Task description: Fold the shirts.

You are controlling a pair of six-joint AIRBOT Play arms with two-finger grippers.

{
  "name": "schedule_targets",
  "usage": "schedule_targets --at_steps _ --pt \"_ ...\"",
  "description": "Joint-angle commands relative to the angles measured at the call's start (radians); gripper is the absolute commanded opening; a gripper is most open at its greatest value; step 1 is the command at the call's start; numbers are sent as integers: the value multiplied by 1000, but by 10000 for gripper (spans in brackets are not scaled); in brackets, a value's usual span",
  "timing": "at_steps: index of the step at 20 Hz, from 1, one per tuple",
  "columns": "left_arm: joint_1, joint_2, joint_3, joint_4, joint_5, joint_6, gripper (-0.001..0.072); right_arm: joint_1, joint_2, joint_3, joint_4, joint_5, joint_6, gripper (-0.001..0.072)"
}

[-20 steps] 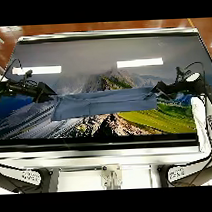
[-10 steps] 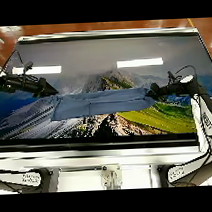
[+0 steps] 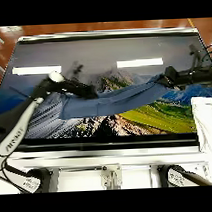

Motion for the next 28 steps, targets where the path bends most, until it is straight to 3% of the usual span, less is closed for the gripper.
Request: schedule_targets --at_steps 1,7,10,13,16,21,25,26,27,28 --pt "-187 -83 2 -198 212 10 37 0 177 1 -47 81 93 63" --pt "-326 -238 4 -756 228 238 37 0 270 1 -31 92 157 63" --pt "-341 -312 50 -848 131 274 36 0 270 1 -18 93 164 63" --pt "-267 -286 49 -828 113 314 33 8 270 1 -23 73 182 63" --pt "-83 -180 49 -657 102 286 33 101 241 1 -23 -14 191 63" --pt "366 136 50 -299 48 151 33 469 54 1 -2 -344 193 63" --pt "696 375 50 -235 -75 118 33 744 -239 1 129 -602 193 63" --pt "749 416 50 -230 -107 118 33 787 -315 4 190 -643 182 119" --pt "794 452 50 -221 -140 118 34 818 -388 12 257 -664 158 441" --pt "825 480 50 -206 -173 118 34 826 -439 18 327 -647 110 698"
